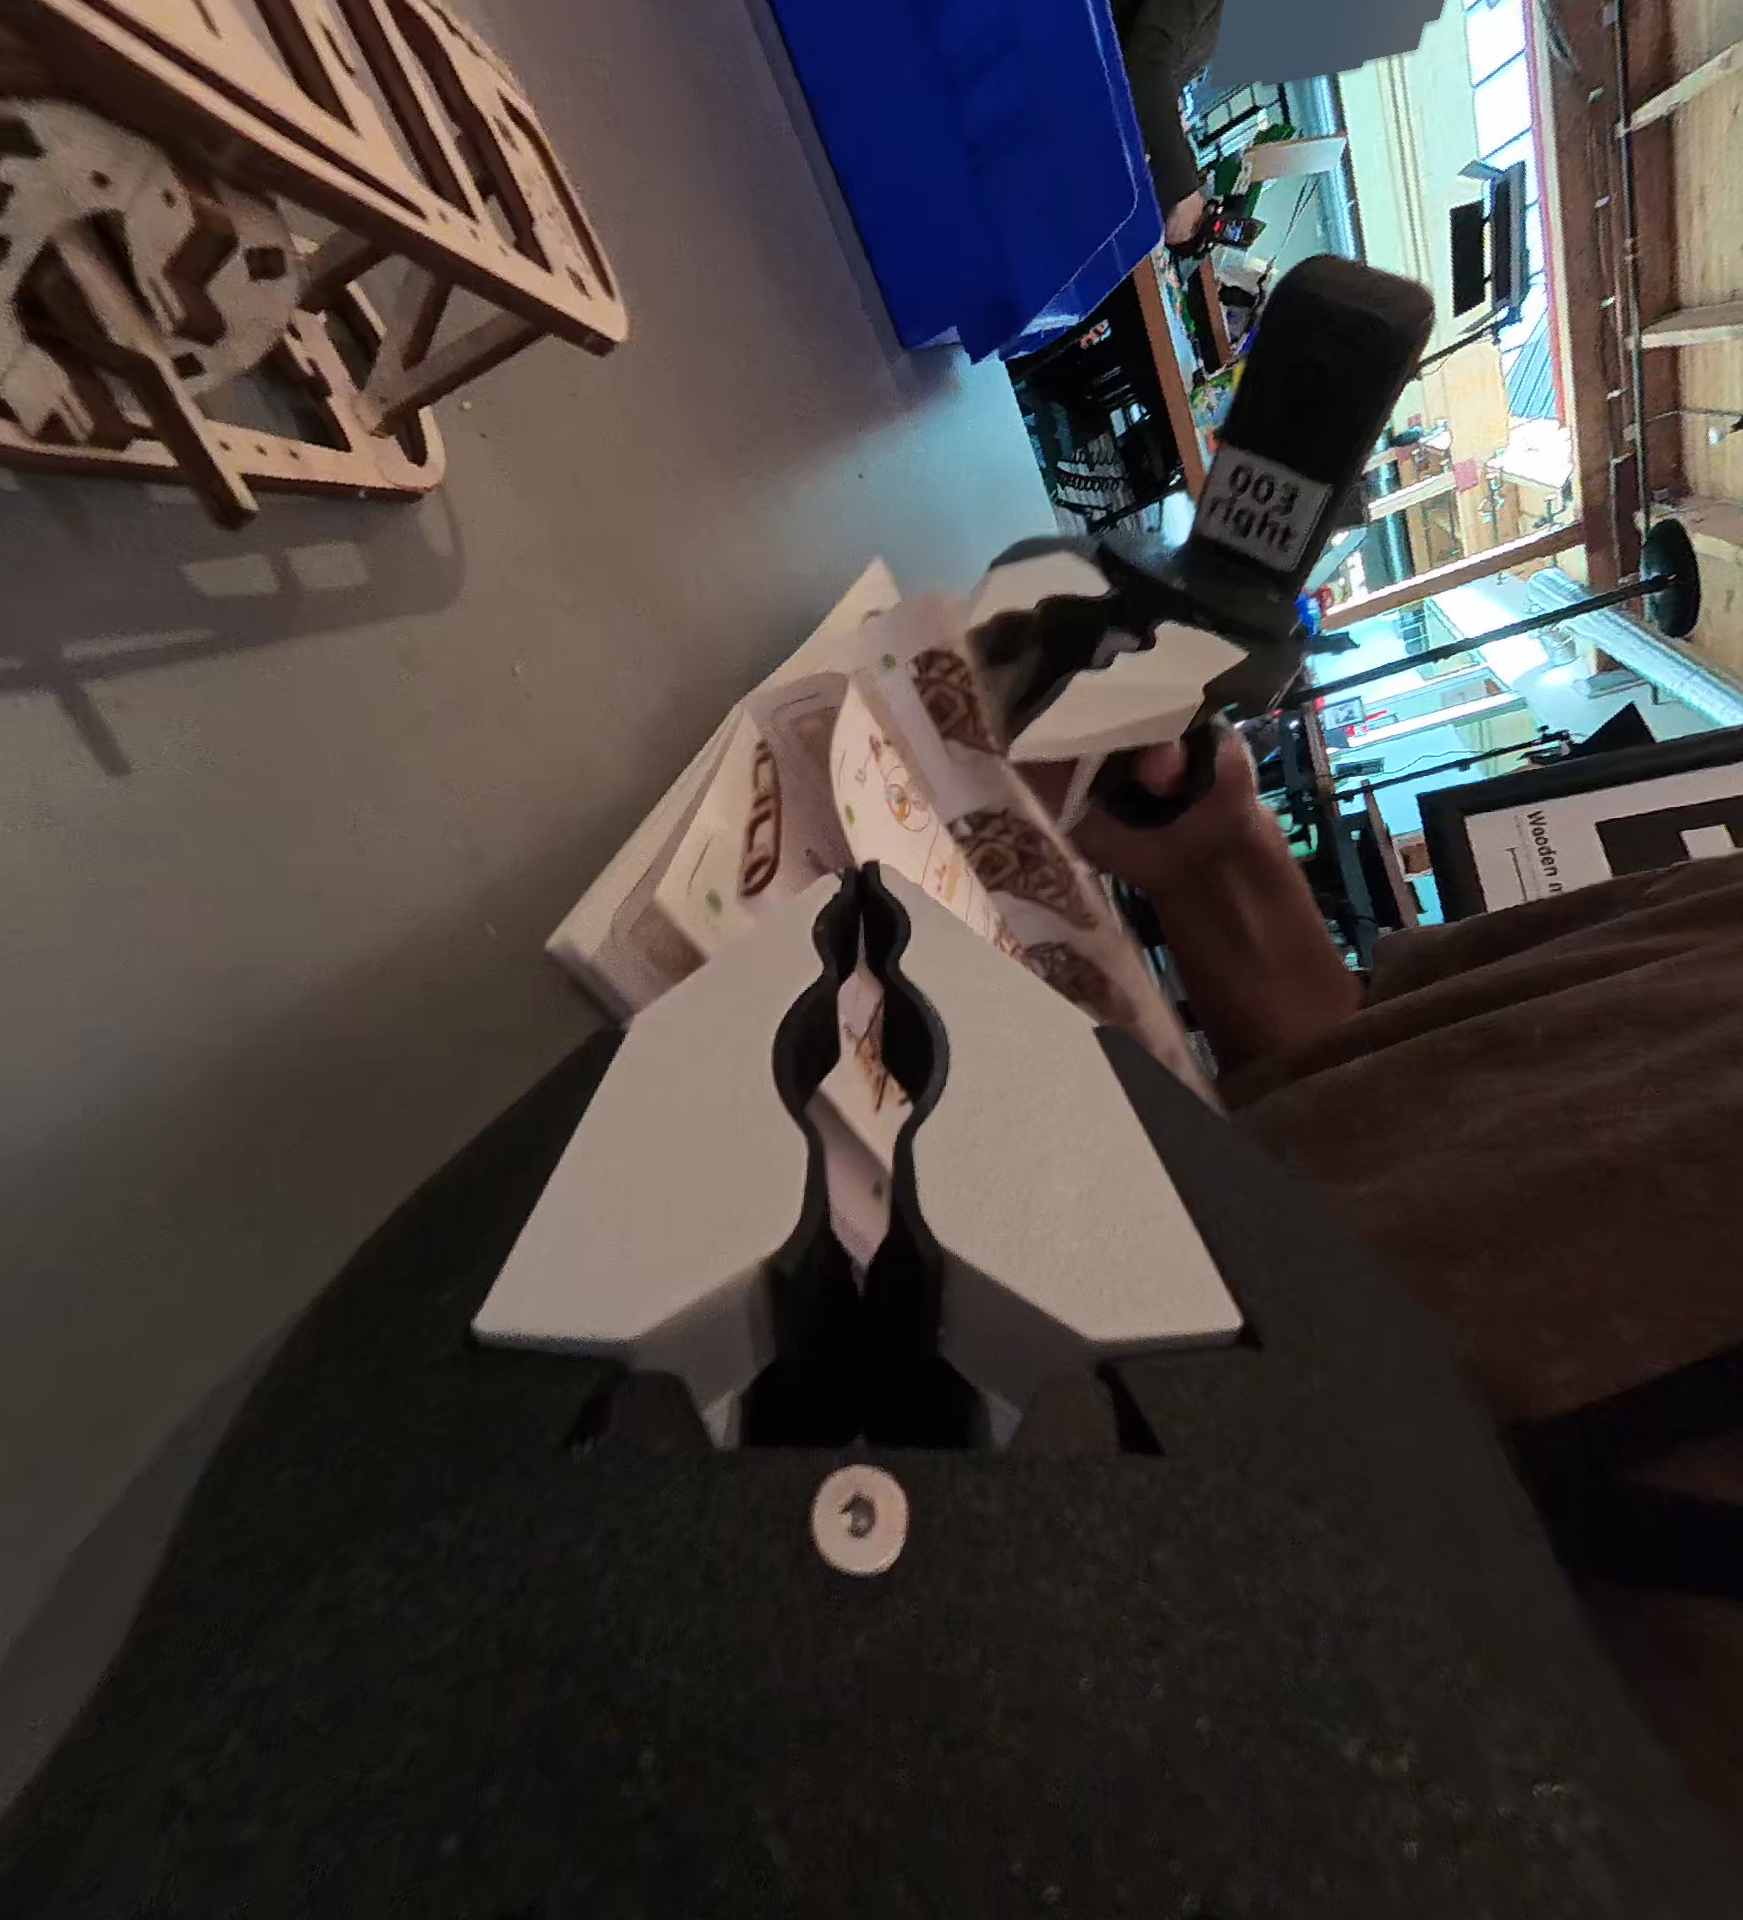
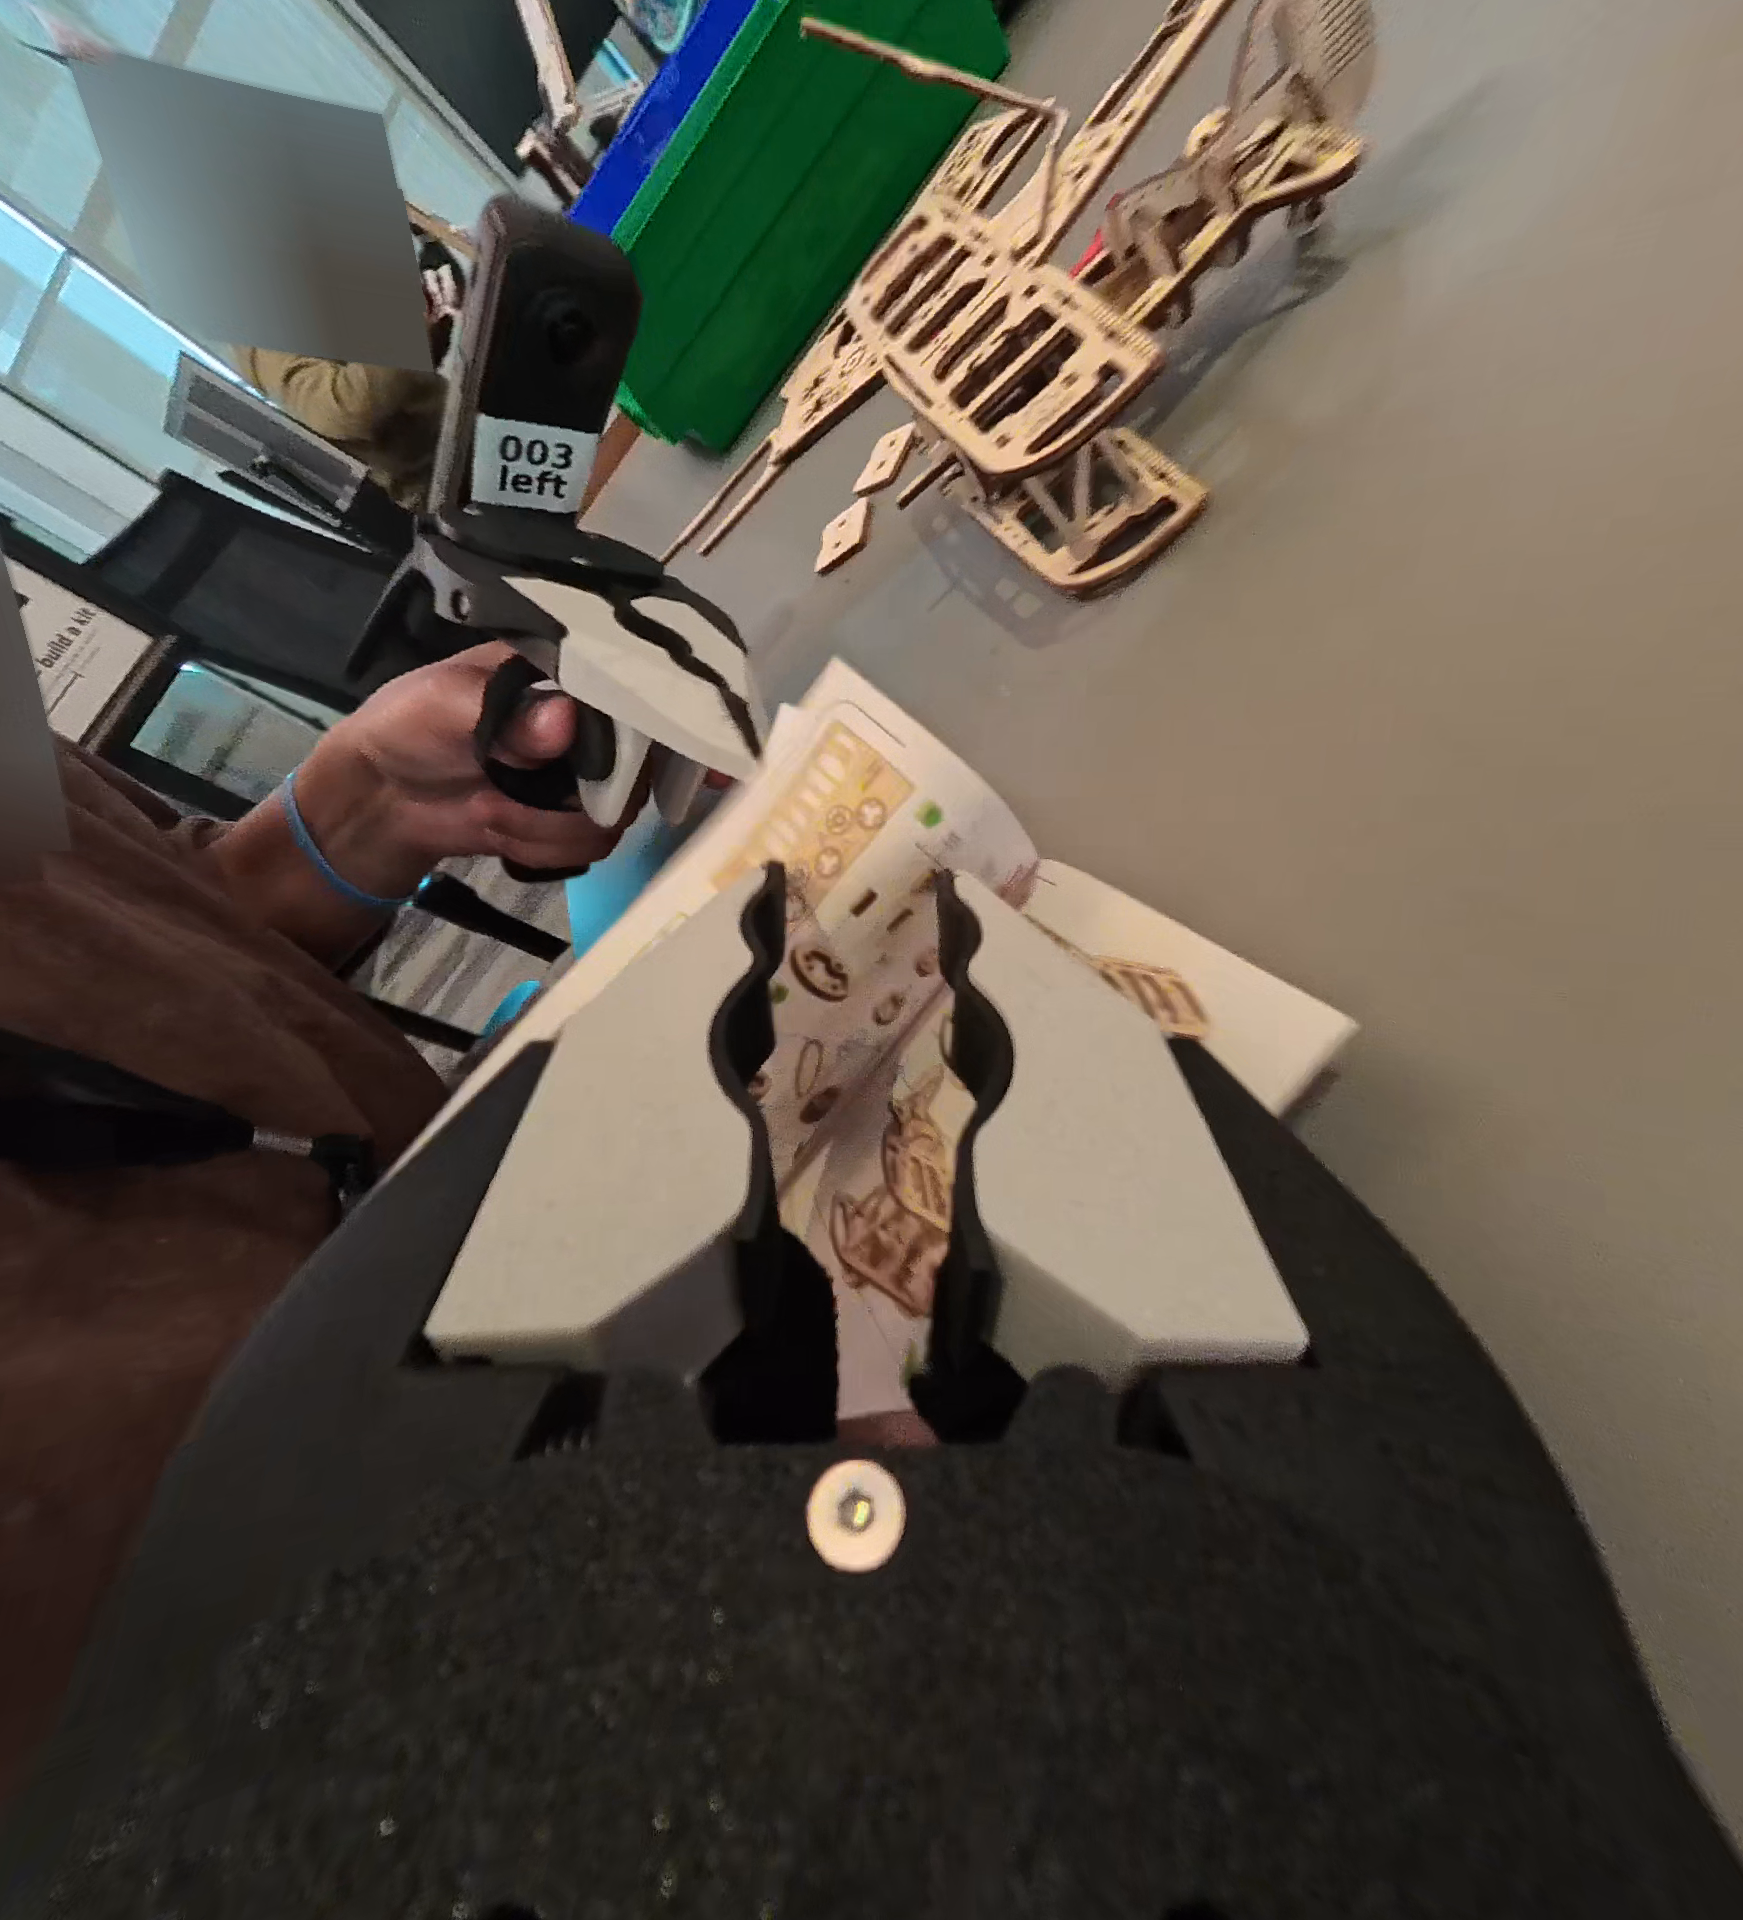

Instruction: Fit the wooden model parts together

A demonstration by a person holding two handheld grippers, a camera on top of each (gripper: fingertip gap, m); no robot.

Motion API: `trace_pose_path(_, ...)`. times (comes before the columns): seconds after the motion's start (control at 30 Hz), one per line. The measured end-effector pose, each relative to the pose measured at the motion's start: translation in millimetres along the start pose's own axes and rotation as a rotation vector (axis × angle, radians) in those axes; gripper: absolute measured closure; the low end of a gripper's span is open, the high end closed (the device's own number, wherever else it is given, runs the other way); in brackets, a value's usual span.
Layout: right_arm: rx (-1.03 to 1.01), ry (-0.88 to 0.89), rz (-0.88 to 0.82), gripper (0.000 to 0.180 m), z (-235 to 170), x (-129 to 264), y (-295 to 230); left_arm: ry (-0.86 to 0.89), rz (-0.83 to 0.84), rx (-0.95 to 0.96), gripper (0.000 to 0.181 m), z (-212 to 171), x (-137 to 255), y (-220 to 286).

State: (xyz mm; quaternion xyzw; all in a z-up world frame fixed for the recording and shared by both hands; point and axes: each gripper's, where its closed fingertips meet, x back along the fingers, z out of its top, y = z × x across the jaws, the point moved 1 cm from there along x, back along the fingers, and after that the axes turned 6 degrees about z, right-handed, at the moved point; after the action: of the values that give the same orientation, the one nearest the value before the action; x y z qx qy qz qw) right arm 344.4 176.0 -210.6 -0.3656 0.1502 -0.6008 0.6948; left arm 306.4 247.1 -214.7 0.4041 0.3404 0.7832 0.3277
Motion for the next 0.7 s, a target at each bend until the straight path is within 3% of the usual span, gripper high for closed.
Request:
trace_pose_path(0.17, 0.132, 0.102, -0.106, 0.144, 47, 61, -27, -0.016, 0.023, -0.045, 0.181, -3, 2, 3)
trace_pose_path(0.27, 0.251, 0.054, -0.041, 0.143, 53, 46, -81, -0.029, 0.025, -0.068, 0.181, -6, 0, 6)
trace_pose_path(0.33, 0.334, -0.095, -0.012, 0.143, 28, 10, -105, -0.038, 0.032, -0.073, 0.181, -8, -2, 6)
trace_pose_path(0.4, 0.461, -0.308, -0.102, 0.142, -14, -12, -90, -0.046, 0.043, -0.074, 0.181, -9, -4, 4)
trace_pose_path(0.5, 0.508, -0.520, -0.231, 0.140, -61, -2, -47, -0.051, 0.081, -0.091, 0.181, -10, -3, -3)
trace_pose_path(0.7, 0.545, -0.579, -0.338, 0.126, -75, 6, -19, -0.033, 0.201, -0.202, 0.181, -4, 0, -9)
